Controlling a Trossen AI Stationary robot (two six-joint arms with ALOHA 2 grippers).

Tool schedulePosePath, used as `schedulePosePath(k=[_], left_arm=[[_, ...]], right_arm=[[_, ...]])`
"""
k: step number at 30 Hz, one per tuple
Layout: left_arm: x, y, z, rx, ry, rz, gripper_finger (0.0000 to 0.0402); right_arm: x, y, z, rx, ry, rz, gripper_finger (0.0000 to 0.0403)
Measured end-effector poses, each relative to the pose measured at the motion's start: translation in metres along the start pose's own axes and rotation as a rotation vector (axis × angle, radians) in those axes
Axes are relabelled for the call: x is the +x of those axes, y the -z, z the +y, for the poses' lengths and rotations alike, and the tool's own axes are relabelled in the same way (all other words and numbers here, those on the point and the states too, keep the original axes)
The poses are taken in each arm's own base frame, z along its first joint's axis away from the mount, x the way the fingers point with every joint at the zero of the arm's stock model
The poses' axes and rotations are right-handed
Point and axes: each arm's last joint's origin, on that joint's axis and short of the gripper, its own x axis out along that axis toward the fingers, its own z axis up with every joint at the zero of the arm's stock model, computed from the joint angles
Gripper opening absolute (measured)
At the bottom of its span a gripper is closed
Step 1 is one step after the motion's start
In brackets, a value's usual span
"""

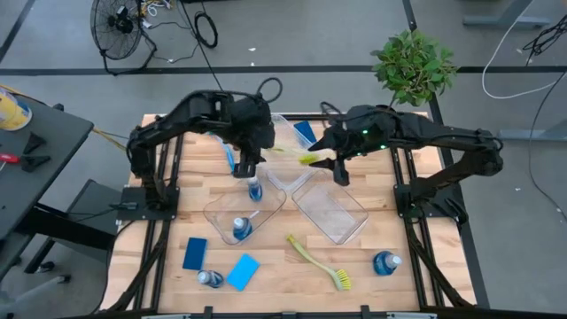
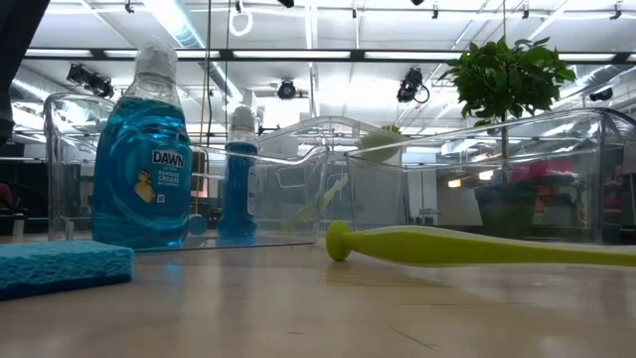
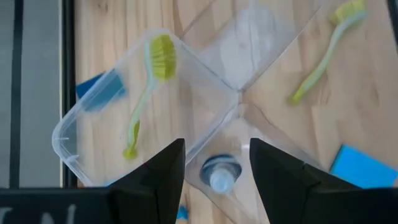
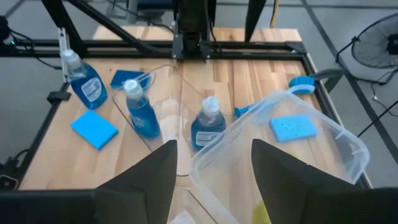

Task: Pick & Place Kitchen Sink Supplies
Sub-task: Put the blue toilet brush into the transparent container

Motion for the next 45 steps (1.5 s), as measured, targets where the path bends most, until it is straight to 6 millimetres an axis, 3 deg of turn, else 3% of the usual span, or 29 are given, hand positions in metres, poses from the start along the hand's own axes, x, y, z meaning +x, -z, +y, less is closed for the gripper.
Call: schedulePosePath(k=[9, 21, 25, 35, 45], left_arm=[[-0.018, 0.011, -0.003, -0.076, -0.001, -0.004, 0.0186], [-0.026, 0.013, -0.012, -0.074, 0.007, -0.023, 0.0185], [-0.037, 0.019, -0.008, -0.061, -0.092, -0.027, 0.0185], [-0.064, 0.048, 0.041, -0.348, -0.319, -0.032, 0.0185], [-0.064, 0.073, 0.092, -0.667, -0.423, -0.004, 0.0185]], right_arm=[[-0.034, 0.001, 0.003, 0.026, 0.011, -0.050, 0.0208], [-0.037, 0.014, 0.005, 0.088, 0.012, 0.071, 0.0208], [-0.037, 0.013, 0.007, 0.083, 0.005, 0.070, 0.0208], [-0.036, 0.013, 0.008, 0.080, 0.001, 0.067, 0.0208], [-0.036, 0.013, 0.008, 0.098, 0.001, 0.067, 0.0208]])
